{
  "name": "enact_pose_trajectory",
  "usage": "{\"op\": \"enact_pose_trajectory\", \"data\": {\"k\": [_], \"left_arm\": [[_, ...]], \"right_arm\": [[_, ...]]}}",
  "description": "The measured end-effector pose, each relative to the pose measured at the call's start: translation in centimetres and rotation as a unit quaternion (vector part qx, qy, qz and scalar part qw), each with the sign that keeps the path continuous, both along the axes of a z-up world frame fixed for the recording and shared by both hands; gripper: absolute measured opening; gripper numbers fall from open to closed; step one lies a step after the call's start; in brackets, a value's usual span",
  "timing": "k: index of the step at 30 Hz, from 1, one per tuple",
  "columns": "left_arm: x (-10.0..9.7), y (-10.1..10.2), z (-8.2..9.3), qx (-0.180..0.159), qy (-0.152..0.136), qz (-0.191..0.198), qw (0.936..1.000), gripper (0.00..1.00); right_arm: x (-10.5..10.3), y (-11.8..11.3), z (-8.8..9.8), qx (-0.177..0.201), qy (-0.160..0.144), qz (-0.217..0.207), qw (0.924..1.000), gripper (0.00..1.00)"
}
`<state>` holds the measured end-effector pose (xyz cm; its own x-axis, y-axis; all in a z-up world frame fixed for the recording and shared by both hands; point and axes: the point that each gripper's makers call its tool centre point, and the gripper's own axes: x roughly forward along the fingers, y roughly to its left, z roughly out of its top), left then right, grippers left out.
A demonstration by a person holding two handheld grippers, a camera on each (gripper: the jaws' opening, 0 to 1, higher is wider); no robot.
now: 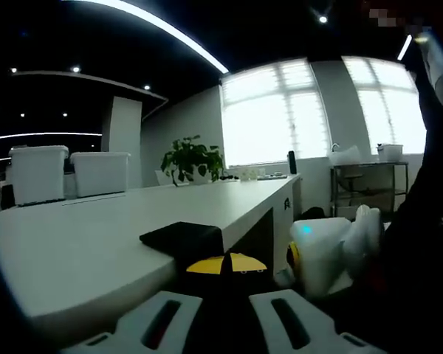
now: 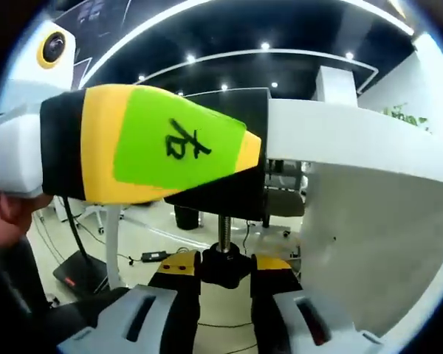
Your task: Clamp the fixed fixture on the desktop, loosen the retaining clip, secure it to the edge of the desk, and tighten the retaining clip.
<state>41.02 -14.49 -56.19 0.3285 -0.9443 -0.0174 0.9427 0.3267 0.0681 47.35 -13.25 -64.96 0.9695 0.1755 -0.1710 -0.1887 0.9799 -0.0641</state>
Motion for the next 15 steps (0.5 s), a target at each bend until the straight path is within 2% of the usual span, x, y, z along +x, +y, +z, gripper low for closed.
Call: {"op": "enact_pose_trajectory", "data": {"k": [4,6,9,15], "left_arm": [[0.2,0.0,0.0,0.005,0.000,-0.001,1.0000,0.02],[0.1,0.0,0.0,0.006,-0.001,-0.004,1.0000,0.02],[0.2,0.0,0.0,0.008,-0.002,-0.007,0.9999,0.02],[0.6,0.1,-0.2,0.019,-0.002,-0.005,0.9998,0.02]], "right_arm": [[-0.1,0.5,0.1,-0.010,0.000,0.090,0.9958,0.23],[-0.1,0.4,0.2,-0.027,-0.009,0.136,0.9903,0.23],[-0.2,0.6,0.2,-0.036,-0.006,0.198,0.9795,0.23],[-0.2,1.3,0.1,-0.027,-0.003,0.266,0.9636,0.23]]}}
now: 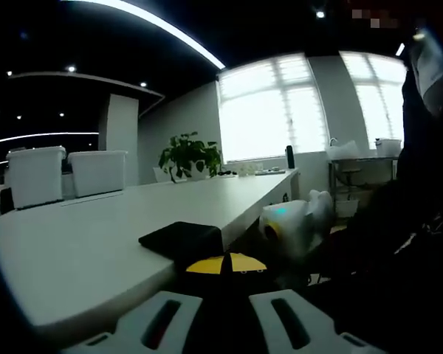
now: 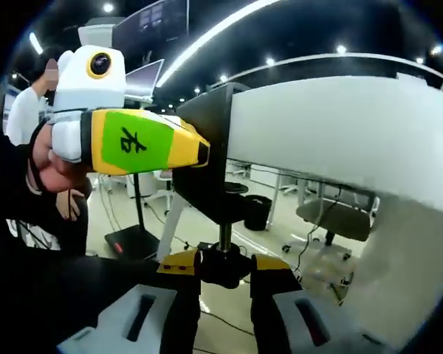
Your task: Clamp the fixed fixture on the desktop, loosen the retaining clip, secure it to the edge of the desk, and tighten the retaining clip.
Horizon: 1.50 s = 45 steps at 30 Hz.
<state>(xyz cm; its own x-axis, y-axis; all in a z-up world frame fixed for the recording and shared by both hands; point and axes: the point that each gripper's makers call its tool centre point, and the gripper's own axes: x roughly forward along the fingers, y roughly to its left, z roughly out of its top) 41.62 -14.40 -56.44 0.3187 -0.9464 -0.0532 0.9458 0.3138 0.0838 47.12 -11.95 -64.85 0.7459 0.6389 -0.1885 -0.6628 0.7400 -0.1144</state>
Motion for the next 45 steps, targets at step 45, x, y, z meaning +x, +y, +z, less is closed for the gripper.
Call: {"op": "enact_pose_trajectory", "data": {"k": [45], "left_arm": [[0.1,0.7,-0.4,0.008,0.014,0.022,0.9996,0.02]], "right_arm": [[-0.6,-1.5,0.6,0.013,-0.008,-0.235,0.9719,0.21]]}}
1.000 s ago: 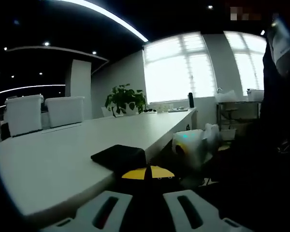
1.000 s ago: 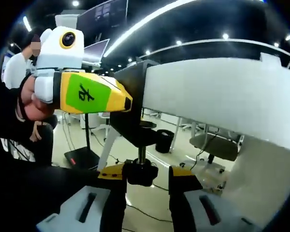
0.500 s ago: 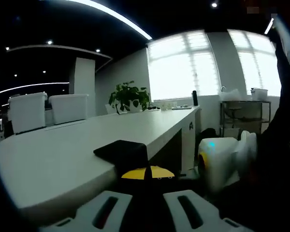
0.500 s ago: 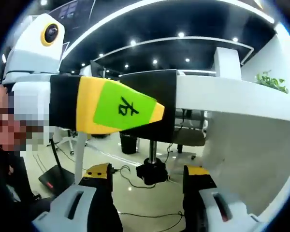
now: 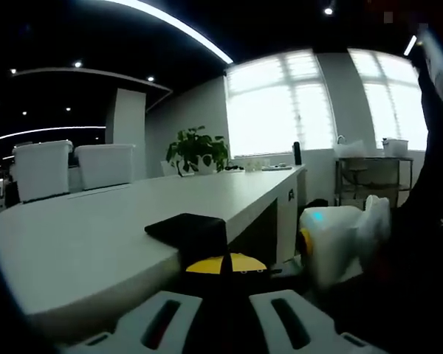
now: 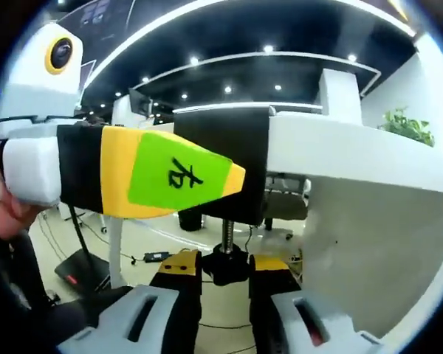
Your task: Clamp the fixed fixture on the desktop, loosen the retaining clip, secure it to the edge of the desk, and tighten the retaining clip.
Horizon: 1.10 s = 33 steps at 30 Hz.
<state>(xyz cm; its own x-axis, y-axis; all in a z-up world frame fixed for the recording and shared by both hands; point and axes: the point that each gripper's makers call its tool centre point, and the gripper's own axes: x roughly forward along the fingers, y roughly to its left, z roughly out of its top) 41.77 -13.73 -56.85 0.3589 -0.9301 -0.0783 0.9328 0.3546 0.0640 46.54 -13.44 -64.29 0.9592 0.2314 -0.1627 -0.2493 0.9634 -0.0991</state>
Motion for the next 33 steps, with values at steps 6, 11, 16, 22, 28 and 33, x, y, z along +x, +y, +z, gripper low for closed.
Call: {"op": "enact_pose_trajectory", "data": {"k": [6,11,16,22,28,33], "left_arm": [[-0.1,-0.1,0.1,0.003,0.001,-0.004,1.0000,0.02],[-0.1,-0.2,0.1,0.008,0.001,-0.003,1.0000,0.02],[-0.2,-0.3,0.1,0.006,0.004,-0.001,1.0000,0.02],[-0.5,-0.4,0.0,0.009,0.008,0.002,0.9999,0.02],[-0.6,-0.4,0.0,0.009,0.006,0.003,0.9999,0.02],[-0.7,-0.4,0.0,-0.003,0.011,0.005,0.9999,0.02]], "right_arm": [[-0.2,0.2,0.2,-0.025,-0.010,0.135,0.9905,0.20],[-0.2,0.6,0.0,-0.042,-0.004,0.225,0.9734,0.20],[0.0,0.8,0.0,-0.047,-0.014,0.290,0.9558,0.21],[-0.1,1.4,-0.1,-0.040,-0.013,0.310,0.9497,0.21],[-0.3,0.2,0.0,0.042,0.008,0.194,0.9802,0.27],[-1.2,0.2,0.0,0.056,-0.002,0.080,0.9952,0.37]]}}
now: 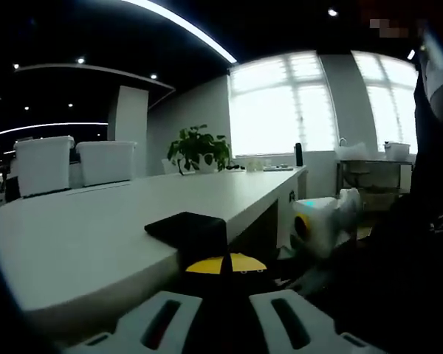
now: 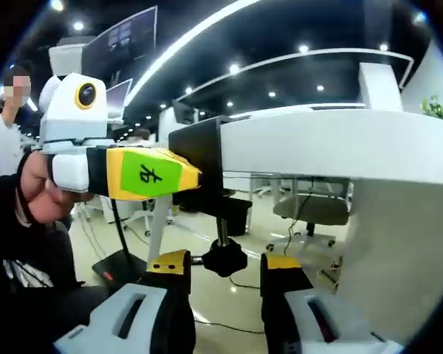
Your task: Clamp the fixed fixture on the desktop, loosen the retaining clip, secure it to the edge of the desk, and tighten the retaining clip.
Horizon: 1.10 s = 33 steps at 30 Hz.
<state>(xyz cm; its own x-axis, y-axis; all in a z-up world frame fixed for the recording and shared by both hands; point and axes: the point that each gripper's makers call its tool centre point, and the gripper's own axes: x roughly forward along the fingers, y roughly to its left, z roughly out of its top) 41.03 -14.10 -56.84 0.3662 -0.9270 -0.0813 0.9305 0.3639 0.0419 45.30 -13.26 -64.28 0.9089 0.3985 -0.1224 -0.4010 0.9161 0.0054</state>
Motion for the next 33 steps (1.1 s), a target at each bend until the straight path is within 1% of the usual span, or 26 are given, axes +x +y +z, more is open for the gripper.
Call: {"op": "enact_pose_trajectory", "data": {"k": [2,3,4,5,6,8,9,10,11,12,13,15,16,17,18,21,23,24,25,27,28,31,33], "left_arm": [[-0.1,0.0,0.0,-0.001,-0.001,0.000,1.0000,0.02],[-0.1,0.0,0.0,-0.001,-0.002,-0.001,1.0000,0.02],[-0.1,0.0,0.0,-0.001,-0.004,-0.001,1.0000,0.02],[-0.2,0.0,0.0,-0.001,-0.006,-0.002,1.0000,0.02],[-0.2,0.0,0.0,-0.003,-0.006,-0.002,1.0000,0.02],[-0.2,0.1,0.1,-0.006,-0.005,-0.004,1.0000,0.02],[-0.3,0.1,0.1,-0.006,-0.007,-0.004,1.0000,0.02],[-0.3,0.1,0.1,-0.006,-0.008,-0.004,0.9999,0.02],[-0.3,0.1,0.1,-0.007,-0.008,-0.005,0.9999,0.02],[-0.3,0.1,0.1,-0.009,-0.008,-0.005,0.9999,0.02],[-0.3,0.1,0.1,-0.010,-0.007,-0.005,0.9999,0.02],[-0.1,0.1,0.1,-0.014,-0.005,-0.006,0.9999,0.02],[-0.1,0.2,0.1,-0.015,-0.005,-0.006,0.9999,0.02],[-0.1,0.2,0.1,-0.016,-0.005,-0.006,0.9998,0.02],[-0.1,0.3,0.1,-0.018,-0.004,-0.005,0.9998,0.02],[0.2,0.4,0.1,-0.020,-0.004,-0.004,0.9998,0.02],[0.2,0.4,0.1,-0.019,-0.003,-0.005,0.9998,0.02],[0.3,0.4,0.1,-0.017,-0.004,-0.005,0.9998,0.02],[0.4,0.4,0.1,-0.015,-0.006,-0.006,0.9999,0.02],[0.5,0.4,0.1,-0.015,-0.005,-0.008,0.9998,0.02],[0.7,0.5,0.1,-0.016,-0.004,-0.009,0.9998,0.02],[0.7,0.4,0.1,-0.019,-0.003,-0.012,0.9997,0.02],[0.7,0.3,0.1,-0.020,-0.003,-0.013,0.9997,0.02]], "right_arm": [[0.0,0.3,-0.7,-0.018,0.005,-0.044,0.9989,0.43],[0.1,0.5,-0.7,-0.021,0.004,-0.061,0.9979,0.47],[0.3,0.3,-0.4,-0.017,-0.003,-0.086,0.9961,0.54],[0.6,-0.1,0.1,-0.017,-0.014,-0.108,0.9939,0.58],[0.9,-0.2,0.0,-0.018,-0.011,-0.122,0.9923,0.58],[1.2,0.3,-0.3,0.008,0.011,-0.129,0.9916,0.50],[1.7,0.4,-0.1,0.003,0.007,-0.132,0.9912,0.47],[1.7,0.4,0.0,0.002,0.006,-0.133,0.9912,0.43],[1.9,0.6,0.2,-0.008,0.000,-0.135,0.9907,0.41],[2.1,0.6,0.0,-0.016,0.004,-0.142,0.9897,0.37],[2.2,0.8,-0.1,-0.016,0.008,-0.143,0.9896,0.33],[2.3,0.5,-0.5,-0.020,0.018,-0.154,0.9877,0.30],[2.2,0.3,-0.5,-0.016,0.019,-0.159,0.9870,0.26],[2.1,0.0,-0.4,-0.010,0.023,-0.165,0.9860,0.24],[2.1,0.0,-0.5,-0.001,0.030,-0.158,0.9870,0.24],[2.4,0.1,-0.7,-0.012,0.030,-0.140,0.9896,0.24],[2.3,0.4,-0.6,-0.023,0.027,-0.102,0.9942,0.23],[2.3,0.4,-0.6,-0.027,0.025,-0.091,0.9952,0.23],[2.3,0.4,-0.5,-0.036,0.016,-0.071,0.9967,0.23],[2.4,0.6,-0.5,-0.034,0.012,-0.023,0.9991,0.23],[2.4,0.7,-0.5,-0.044,0.006,0.004,0.9990,0.23],[2.3,0.8,-0.5,-0.046,0.003,0.069,0.9966,0.23],[2.3,1.0,-0.5,-0.019,0.016,0.101,0.9946,0.23]]}}
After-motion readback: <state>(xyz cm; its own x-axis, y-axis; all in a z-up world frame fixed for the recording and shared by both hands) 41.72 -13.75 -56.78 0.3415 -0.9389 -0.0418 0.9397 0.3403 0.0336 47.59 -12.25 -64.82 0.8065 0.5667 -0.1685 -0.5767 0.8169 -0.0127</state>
